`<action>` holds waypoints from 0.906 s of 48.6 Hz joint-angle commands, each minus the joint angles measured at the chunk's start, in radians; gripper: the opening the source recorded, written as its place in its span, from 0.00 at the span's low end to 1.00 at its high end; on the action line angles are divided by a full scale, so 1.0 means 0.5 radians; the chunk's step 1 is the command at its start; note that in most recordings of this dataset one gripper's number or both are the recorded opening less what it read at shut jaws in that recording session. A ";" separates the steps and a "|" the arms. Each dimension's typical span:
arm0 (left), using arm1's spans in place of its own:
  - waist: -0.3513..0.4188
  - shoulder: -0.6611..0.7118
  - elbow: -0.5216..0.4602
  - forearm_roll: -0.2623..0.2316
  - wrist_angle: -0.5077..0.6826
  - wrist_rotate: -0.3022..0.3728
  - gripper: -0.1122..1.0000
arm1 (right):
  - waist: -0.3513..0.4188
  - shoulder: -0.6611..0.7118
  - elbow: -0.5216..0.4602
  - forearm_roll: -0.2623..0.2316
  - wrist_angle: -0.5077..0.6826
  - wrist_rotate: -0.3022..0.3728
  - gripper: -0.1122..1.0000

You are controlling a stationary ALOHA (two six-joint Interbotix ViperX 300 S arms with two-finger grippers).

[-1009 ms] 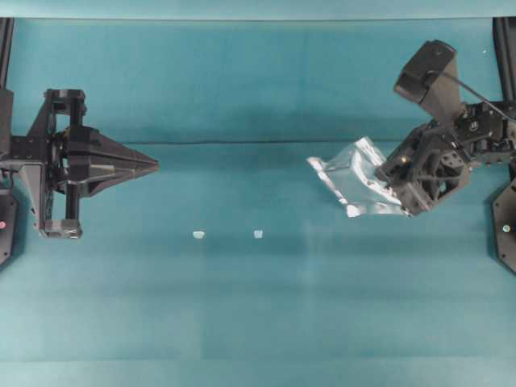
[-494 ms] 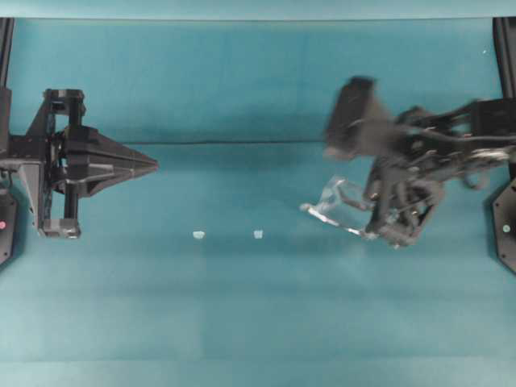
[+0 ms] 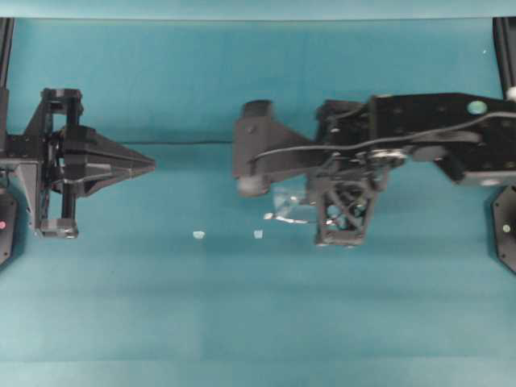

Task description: Hand over the silver zip bag and make it stand upright.

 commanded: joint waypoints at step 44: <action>0.006 -0.261 0.064 0.003 0.282 0.000 0.10 | 0.071 0.353 -0.380 -0.147 0.028 -0.150 0.14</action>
